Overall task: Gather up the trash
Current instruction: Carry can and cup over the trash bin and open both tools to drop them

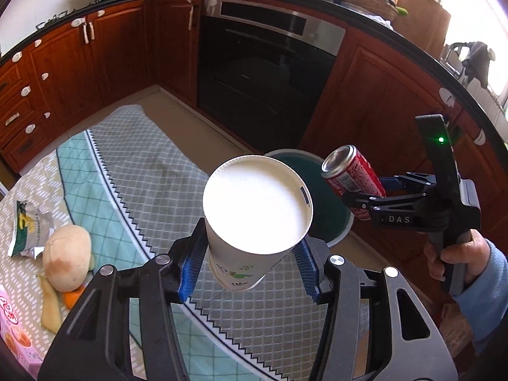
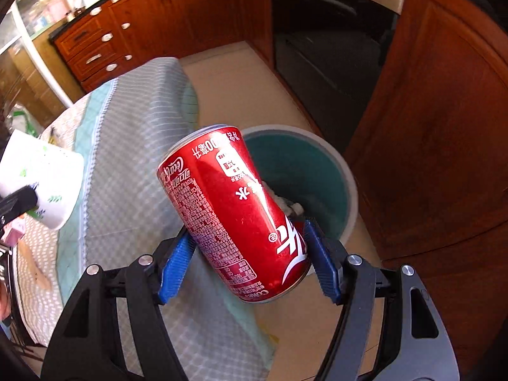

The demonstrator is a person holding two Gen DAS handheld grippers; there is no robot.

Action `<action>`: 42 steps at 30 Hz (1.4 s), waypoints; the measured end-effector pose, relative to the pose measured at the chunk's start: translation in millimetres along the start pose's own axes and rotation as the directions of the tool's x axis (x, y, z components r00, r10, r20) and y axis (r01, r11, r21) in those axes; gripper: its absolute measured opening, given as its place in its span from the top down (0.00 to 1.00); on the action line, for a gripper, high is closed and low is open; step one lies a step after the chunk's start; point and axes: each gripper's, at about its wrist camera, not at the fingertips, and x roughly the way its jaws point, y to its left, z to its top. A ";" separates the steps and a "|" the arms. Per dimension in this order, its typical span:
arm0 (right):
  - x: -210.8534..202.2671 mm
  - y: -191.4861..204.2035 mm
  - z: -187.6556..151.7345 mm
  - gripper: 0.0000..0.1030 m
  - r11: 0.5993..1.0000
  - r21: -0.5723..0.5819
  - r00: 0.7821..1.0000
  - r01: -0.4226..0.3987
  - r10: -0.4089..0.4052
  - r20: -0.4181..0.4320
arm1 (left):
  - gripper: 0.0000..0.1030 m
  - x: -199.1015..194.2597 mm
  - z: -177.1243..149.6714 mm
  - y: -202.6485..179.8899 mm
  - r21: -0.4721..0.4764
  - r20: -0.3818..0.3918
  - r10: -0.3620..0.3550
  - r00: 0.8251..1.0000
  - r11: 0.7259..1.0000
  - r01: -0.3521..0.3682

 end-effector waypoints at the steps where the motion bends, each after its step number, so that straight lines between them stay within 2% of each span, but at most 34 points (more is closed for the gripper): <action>1: 7.4 -7.3 1.8 0.36 1.000 0.015 1.000 0.002 -0.002 -0.011 | 0.48 8.2 3.3 -3.8 0.009 -0.010 -0.007 1.000 1.000 0.007; 10: 68.1 -37.8 6.0 0.36 0.998 0.068 0.994 0.017 -0.009 -0.111 | 0.48 72.2 25.8 -26.7 0.062 -0.076 -0.071 0.995 0.995 0.076; 20: 109.0 -42.5 7.6 0.36 0.997 0.072 0.985 0.022 -0.009 -0.174 | 0.48 111.9 37.8 -35.1 0.075 -0.116 -0.109 0.987 0.990 0.119; 28: 109.7 -45.9 5.0 0.35 0.997 0.072 0.985 0.020 -0.007 -0.174 | 0.48 125.3 38.1 -42.4 0.075 -0.130 -0.118 0.984 0.989 0.129; 30: 104.7 -47.5 3.4 0.30 0.997 0.072 0.986 0.020 -0.008 -0.168 | 0.48 126.8 36.4 -42.5 0.076 -0.133 -0.116 0.984 0.989 0.127; 34: 98.3 -45.7 3.1 0.27 0.998 0.054 0.987 0.044 -0.035 -0.155 | 0.48 128.0 36.5 -42.6 0.069 -0.140 -0.122 0.983 0.989 0.132; 38: 85.6 -47.2 3.6 0.16 0.993 0.028 0.986 0.118 -0.113 -0.126 | 0.48 133.9 36.8 -44.6 0.081 -0.148 -0.128 0.981 0.987 0.141; 42: 75.4 -51.7 1.3 0.15 0.990 0.015 0.984 0.140 -0.137 -0.114 | 0.48 142.1 37.1 -51.9 0.090 -0.161 -0.138 0.977 0.984 0.154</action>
